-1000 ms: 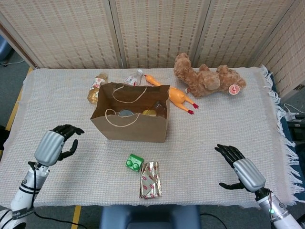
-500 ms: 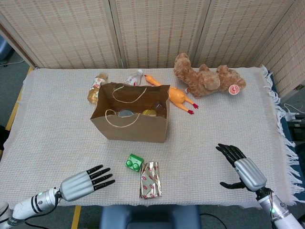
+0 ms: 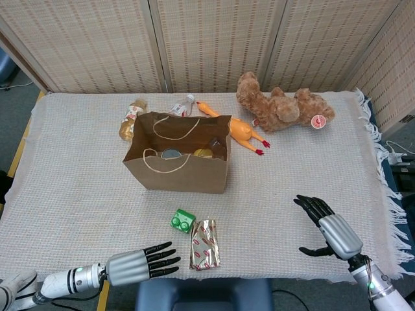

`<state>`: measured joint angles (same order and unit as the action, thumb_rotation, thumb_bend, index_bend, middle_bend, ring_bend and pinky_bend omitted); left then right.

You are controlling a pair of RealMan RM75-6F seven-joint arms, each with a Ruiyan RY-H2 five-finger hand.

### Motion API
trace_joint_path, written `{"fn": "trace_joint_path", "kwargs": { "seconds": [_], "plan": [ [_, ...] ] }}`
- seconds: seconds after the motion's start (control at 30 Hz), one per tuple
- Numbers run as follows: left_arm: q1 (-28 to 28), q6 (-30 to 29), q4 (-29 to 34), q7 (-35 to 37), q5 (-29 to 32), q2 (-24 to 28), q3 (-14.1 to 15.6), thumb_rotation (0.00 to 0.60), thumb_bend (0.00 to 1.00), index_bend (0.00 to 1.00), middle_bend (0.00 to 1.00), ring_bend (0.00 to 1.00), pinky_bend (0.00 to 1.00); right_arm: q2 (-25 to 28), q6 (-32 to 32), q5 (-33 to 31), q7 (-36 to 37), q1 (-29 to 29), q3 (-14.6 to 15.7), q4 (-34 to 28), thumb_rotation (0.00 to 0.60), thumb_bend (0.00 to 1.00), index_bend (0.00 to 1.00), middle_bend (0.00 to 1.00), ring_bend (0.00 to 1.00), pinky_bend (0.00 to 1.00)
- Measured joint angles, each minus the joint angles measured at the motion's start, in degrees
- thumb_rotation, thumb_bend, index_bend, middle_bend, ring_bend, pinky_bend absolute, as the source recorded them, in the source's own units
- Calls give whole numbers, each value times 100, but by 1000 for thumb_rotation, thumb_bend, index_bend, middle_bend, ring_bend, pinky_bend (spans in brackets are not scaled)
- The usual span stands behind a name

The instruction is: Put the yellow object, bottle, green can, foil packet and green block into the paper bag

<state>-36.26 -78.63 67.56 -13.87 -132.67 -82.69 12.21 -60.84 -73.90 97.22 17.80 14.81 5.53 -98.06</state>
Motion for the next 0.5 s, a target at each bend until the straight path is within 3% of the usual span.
{"fn": "trace_joint_path", "kwargs": {
  "seconds": [0.5],
  "plan": [
    [-833,1156,229,-107,96,-705,-100,600,397,0,0,0,43,24,25,-105,149,10,-42,-20,600,29,0,0,0,0]
  ]
}}
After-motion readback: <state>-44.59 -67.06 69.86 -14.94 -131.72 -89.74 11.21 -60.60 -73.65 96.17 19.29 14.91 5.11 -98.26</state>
